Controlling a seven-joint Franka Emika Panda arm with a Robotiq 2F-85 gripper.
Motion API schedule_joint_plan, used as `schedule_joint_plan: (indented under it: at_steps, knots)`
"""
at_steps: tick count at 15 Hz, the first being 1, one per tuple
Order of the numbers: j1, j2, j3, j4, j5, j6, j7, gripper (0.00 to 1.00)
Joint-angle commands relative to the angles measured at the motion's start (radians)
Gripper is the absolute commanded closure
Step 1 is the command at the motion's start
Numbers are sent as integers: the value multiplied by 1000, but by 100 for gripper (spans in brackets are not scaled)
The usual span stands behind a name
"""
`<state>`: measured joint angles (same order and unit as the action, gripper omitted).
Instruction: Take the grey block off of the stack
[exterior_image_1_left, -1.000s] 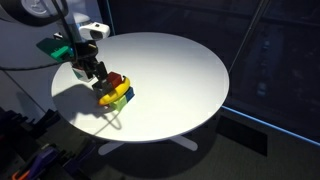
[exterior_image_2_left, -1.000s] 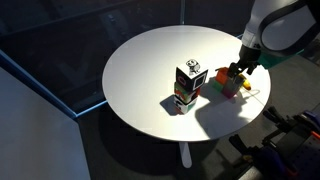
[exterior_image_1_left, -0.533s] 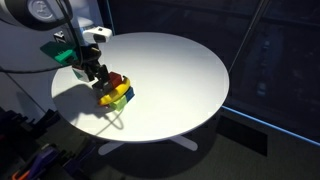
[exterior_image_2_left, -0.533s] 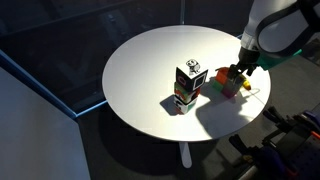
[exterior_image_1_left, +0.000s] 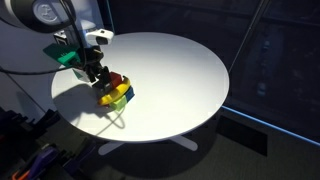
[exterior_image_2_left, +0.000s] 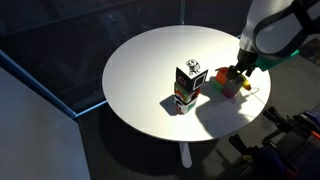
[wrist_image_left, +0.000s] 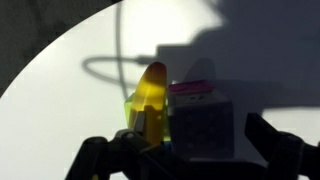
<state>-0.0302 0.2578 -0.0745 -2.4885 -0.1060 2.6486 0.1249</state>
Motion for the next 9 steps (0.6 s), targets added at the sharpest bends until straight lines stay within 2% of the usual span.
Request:
schedule_joint_plan:
  at_steps: [1,6,7,9]
  knots:
    - [-4,23,-5,25,2,17,-34,0]
    - [-3,50,-3,51,6,20,-39,0]
    - [-2,57,-4,54,6,20,-38,25]
    - [0,68,-6,58,2,21,-35,34]
